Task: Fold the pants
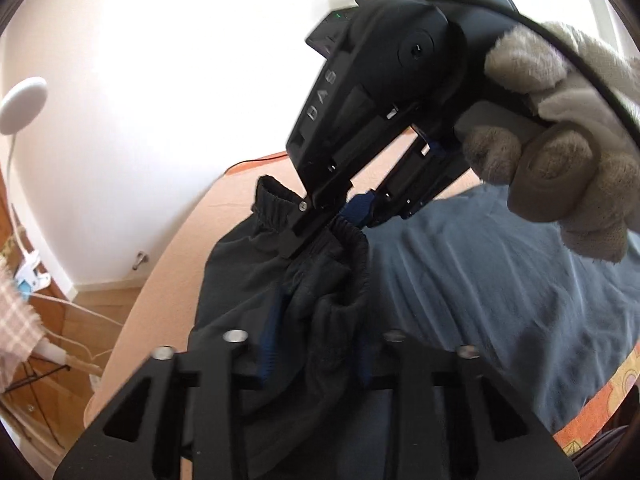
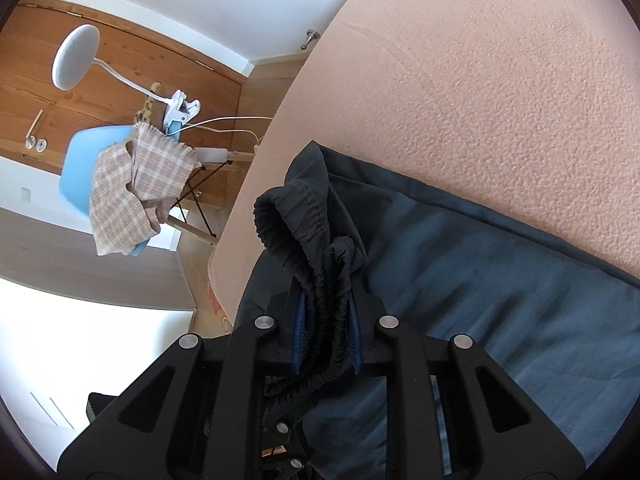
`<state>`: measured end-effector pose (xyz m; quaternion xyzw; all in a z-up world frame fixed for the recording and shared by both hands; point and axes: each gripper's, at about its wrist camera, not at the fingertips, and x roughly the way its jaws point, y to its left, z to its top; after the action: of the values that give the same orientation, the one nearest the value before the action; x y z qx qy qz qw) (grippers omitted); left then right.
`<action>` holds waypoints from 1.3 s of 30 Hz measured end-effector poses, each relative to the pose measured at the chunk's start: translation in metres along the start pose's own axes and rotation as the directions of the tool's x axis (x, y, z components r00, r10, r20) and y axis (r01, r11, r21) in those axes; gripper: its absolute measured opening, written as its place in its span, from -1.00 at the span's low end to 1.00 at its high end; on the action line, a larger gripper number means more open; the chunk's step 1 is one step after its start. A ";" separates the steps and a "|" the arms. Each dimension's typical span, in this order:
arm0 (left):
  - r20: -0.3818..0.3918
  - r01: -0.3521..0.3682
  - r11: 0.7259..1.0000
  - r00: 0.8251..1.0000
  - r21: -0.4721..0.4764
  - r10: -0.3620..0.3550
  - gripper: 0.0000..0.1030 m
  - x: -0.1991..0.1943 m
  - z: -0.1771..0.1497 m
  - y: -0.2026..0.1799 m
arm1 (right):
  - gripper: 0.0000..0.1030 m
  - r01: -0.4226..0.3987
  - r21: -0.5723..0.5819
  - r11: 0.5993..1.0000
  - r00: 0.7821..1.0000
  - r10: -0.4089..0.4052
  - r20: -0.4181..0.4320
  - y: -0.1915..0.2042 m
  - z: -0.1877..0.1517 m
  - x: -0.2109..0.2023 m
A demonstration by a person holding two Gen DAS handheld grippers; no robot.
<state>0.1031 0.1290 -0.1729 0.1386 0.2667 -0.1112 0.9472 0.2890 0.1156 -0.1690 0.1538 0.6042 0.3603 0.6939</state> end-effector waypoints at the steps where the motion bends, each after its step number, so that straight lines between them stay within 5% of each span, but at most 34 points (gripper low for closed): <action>1: -0.004 0.009 1.000 1.000 0.012 -0.009 -0.69 0.003 0.001 -0.001 | -0.62 0.007 0.004 1.000 1.000 -0.008 0.008 0.000 0.000 -0.002; 3: -0.004 0.020 1.000 1.000 0.020 -0.020 -0.73 0.003 0.003 -0.003 | -0.54 0.025 0.012 1.000 1.000 -0.025 0.004 -0.002 0.001 -0.005; 5: -0.004 0.034 0.999 0.999 0.031 -0.034 -0.74 0.000 0.008 -0.009 | -0.17 0.049 0.036 0.998 0.999 -0.049 -0.009 -0.005 0.002 -0.007; 9: -0.006 0.052 0.995 0.999 0.082 -0.051 -0.74 -0.008 0.013 -0.021 | -0.16 0.025 0.064 0.998 0.999 -0.023 -0.027 -0.013 0.001 -0.010; 13: -0.019 0.079 0.992 0.997 0.097 -0.077 -0.74 -0.019 0.025 -0.029 | -0.55 0.000 0.081 0.997 1.000 -0.002 0.022 -0.018 -0.004 -0.022; 16: -0.021 0.112 0.991 0.994 0.077 -0.111 -0.74 -0.028 0.040 -0.031 | -0.62 -0.019 0.068 0.998 0.998 0.015 0.063 -0.018 -0.009 -0.040; 25: -0.021 0.200 0.979 0.980 0.049 -0.199 -0.75 -0.055 0.084 -0.063 | -0.64 -0.018 0.023 1.000 0.986 0.014 0.166 -0.017 -0.028 -0.105; 39: -0.041 0.373 0.924 0.928 0.081 -0.371 -0.74 -0.064 0.110 -0.190 | -0.65 0.020 0.098 0.995 0.971 -0.043 0.236 -0.093 -0.099 -0.207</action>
<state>0.0483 -0.0760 -0.0870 0.1282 0.2949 -0.2988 0.8985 0.2223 -0.1128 -0.1009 0.2190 0.5356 0.2993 0.7587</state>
